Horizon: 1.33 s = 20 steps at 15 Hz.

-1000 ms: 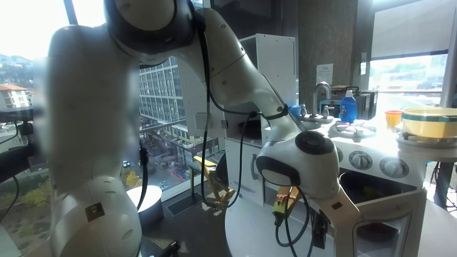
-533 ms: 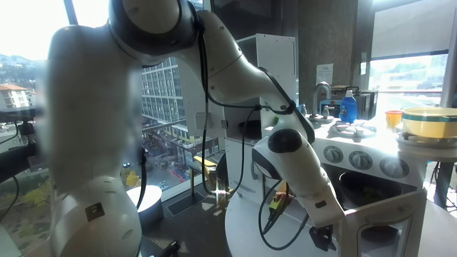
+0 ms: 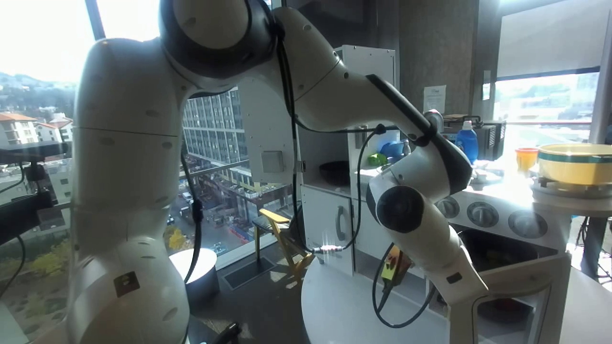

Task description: Open the oven then remove the bowl from the oven and close the door.

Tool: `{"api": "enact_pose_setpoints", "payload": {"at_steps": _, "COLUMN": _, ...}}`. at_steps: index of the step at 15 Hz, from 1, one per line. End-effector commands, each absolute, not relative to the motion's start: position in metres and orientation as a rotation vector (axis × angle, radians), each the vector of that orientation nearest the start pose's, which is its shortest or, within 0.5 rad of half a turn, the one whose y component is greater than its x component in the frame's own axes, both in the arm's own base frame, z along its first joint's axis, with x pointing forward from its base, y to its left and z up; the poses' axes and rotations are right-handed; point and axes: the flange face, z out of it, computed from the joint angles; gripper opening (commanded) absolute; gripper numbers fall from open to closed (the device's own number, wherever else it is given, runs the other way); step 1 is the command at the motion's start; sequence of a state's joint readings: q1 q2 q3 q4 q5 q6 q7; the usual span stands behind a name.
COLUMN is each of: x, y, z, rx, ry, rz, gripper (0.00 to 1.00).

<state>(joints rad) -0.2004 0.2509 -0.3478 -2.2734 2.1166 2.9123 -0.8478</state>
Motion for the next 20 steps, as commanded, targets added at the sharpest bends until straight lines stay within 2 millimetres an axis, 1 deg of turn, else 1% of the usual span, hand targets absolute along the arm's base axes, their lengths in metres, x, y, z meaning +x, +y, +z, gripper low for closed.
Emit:
{"api": "enact_pose_setpoints", "payload": {"at_steps": 1, "x": 0.402, "y": -0.314, "z": 0.192, "rx": -1.702, "ry": 1.981, "rz": -0.955, "gripper": 1.00}}
{"api": "enact_pose_setpoints", "payload": {"at_steps": 3, "x": 0.399, "y": -0.311, "z": 0.192, "rx": -1.662, "ry": 2.003, "rz": -0.992, "gripper": 1.00}}
{"api": "enact_pose_setpoints", "payload": {"at_steps": 5, "x": 0.396, "y": -0.309, "z": 0.196, "rx": -1.629, "ry": 2.007, "rz": -1.037, "gripper": 1.00}}
{"api": "enact_pose_setpoints", "payload": {"at_steps": 7, "x": 0.394, "y": -0.313, "z": 0.201, "rx": -1.611, "ry": 1.996, "rz": -1.097, "gripper": 1.00}}
{"api": "enact_pose_setpoints", "payload": {"at_steps": 8, "x": 0.390, "y": -0.330, "z": 0.211, "rx": -1.624, "ry": 1.980, "rz": -1.119, "gripper": 1.00}}
{"api": "enact_pose_setpoints", "payload": {"at_steps": 9, "x": 0.387, "y": -0.337, "z": 0.212, "rx": -1.638, "ry": 1.978, "rz": -1.136, "gripper": 1.00}}
{"api": "enact_pose_setpoints", "payload": {"at_steps": 12, "x": 0.370, "y": -0.366, "z": 0.217, "rx": -1.638, "ry": 1.992, "rz": -1.211, "gripper": 1.00}}
{"api": "enact_pose_setpoints", "payload": {"at_steps": 13, "x": 0.367, "y": -0.367, "z": 0.214, "rx": -1.642, "ry": 1.980, "rz": -1.220, "gripper": 1.00}}
{"api": "enact_pose_setpoints", "payload": {"at_steps": 14, "x": 0.365, "y": -0.361, "z": 0.209, "rx": -1.646, "ry": 1.967, "rz": -1.230, "gripper": 1.00}}
{"api": "enact_pose_setpoints", "payload": {"at_steps": 15, "x": 0.362, "y": -0.362, "z": 0.210, "rx": -1.670, "ry": 1.942, "rz": -1.217, "gripper": 1.00}}
{"api": "enact_pose_setpoints", "payload": {"at_steps": 17, "x": 0.358, "y": -0.342, "z": 0.208, "rx": -1.741, "ry": 1.910, "rz": -1.202, "gripper": 1.00}}
{"api": "enact_pose_setpoints", "payload": {"at_steps": 20, "x": 0.346, "y": -0.328, "z": 0.220, "rx": -1.837, "ry": 1.889, "rz": -1.198, "gripper": 1.00}}
